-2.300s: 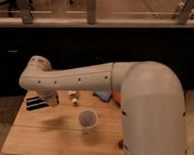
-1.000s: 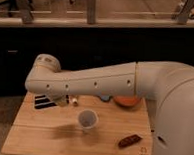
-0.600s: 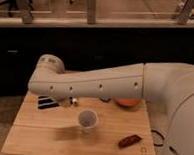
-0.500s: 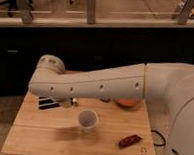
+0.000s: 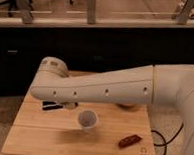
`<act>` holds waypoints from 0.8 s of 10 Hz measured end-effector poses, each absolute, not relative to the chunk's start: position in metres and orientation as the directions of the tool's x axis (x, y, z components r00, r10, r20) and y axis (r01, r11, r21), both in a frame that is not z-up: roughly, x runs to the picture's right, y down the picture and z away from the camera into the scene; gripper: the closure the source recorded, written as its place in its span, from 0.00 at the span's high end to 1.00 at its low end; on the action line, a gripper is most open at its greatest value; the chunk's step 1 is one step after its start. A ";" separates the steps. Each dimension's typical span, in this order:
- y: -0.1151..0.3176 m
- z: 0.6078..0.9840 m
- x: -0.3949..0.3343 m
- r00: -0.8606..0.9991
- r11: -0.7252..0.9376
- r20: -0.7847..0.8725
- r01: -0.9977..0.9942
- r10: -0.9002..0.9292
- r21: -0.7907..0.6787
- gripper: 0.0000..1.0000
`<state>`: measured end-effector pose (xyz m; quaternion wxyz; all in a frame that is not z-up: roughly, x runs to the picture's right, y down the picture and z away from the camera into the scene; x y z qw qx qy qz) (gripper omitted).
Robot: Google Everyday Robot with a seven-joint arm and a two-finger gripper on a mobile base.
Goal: Place the eraser in the ceramic cup
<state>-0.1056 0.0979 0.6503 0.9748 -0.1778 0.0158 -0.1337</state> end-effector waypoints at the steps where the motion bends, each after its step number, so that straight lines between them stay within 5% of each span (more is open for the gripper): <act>1: 0.099 0.645 -0.100 0.966 0.907 0.006 0.244 -0.257 -0.343 0.00; 8: 0.104 0.624 -0.072 0.978 0.934 -0.036 0.183 -0.204 -0.306 0.00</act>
